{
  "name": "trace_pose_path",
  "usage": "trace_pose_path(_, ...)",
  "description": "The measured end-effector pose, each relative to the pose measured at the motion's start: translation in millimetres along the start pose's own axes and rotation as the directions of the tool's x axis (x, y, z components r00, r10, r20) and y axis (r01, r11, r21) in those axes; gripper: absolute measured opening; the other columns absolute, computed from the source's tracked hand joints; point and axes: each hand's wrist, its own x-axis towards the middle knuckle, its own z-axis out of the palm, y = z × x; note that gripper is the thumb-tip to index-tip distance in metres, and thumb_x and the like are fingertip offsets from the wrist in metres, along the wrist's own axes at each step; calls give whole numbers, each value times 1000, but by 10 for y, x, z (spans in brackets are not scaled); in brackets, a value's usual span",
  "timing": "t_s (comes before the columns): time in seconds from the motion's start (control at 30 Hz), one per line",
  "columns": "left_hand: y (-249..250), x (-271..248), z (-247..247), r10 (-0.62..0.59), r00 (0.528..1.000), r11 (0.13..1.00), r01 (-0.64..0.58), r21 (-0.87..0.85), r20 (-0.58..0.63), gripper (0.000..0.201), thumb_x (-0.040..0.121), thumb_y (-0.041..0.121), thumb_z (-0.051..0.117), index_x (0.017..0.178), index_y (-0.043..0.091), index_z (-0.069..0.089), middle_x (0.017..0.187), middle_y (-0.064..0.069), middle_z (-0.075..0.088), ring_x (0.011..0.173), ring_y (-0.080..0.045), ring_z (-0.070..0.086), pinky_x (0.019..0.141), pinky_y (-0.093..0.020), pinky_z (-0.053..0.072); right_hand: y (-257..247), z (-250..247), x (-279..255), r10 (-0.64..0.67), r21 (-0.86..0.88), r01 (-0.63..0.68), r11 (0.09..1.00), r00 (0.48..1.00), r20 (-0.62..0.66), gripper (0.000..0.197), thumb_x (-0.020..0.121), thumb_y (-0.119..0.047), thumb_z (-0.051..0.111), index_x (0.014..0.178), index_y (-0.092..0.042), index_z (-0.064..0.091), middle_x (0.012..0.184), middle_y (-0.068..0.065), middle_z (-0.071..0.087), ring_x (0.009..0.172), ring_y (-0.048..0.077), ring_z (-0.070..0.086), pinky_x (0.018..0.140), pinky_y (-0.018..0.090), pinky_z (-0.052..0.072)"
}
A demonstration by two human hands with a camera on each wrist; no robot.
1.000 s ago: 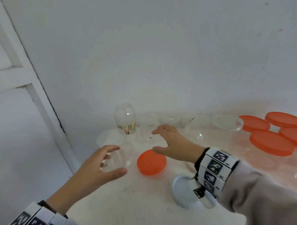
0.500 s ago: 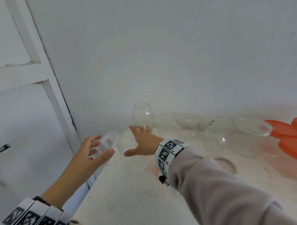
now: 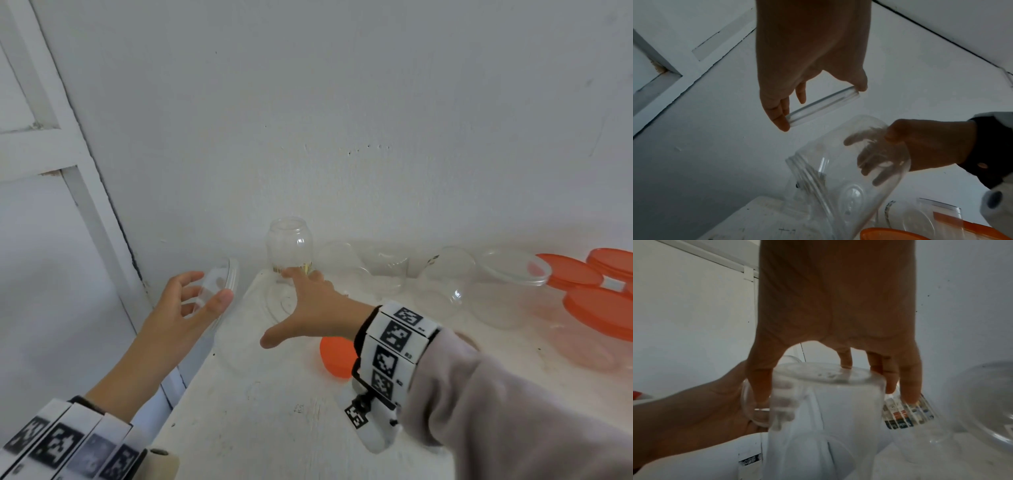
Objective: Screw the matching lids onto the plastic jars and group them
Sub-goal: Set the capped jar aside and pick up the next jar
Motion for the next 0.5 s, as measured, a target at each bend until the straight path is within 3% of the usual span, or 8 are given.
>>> trace_pose_path(0.17,56,-1,54,23,999,1000,-23,-17,30,75,65,61,60,132,34,39,121,9,51,111,-13,51,86,-29,37,151,9,-241,47,43,-46,998,999,-10,110,61,-47,84,145,-26,16,141,-2,28,126,22,36,104,43,40)
trace_pose_path(0.33,82,0,80,57,997,998,-56,-22,53,71,65,65,61,128,40,39,117,15,50,107,-6,51,84,-27,38,283,50,-439,82,125,-85,988,996,35,100,58,-45,85,132,-44,19,120,-2,31,100,18,50,89,36,52)
trace_pose_path(0.43,127,-1,97,79,995,997,-77,-31,67,72,60,69,60,124,44,39,108,28,47,100,8,48,74,-19,38,335,99,-518,88,2,-88,996,996,1,98,54,-54,82,132,-36,23,118,-4,38,108,19,45,89,37,51)
trace_pose_path(0.5,157,-6,105,85,994,996,-83,-35,70,73,60,70,60,124,43,39,108,28,47,102,6,49,73,-18,38,354,140,-552,87,-65,-89,994,996,-29,99,54,-57,80,132,-30,24,118,-5,39,111,18,41,93,39,47)
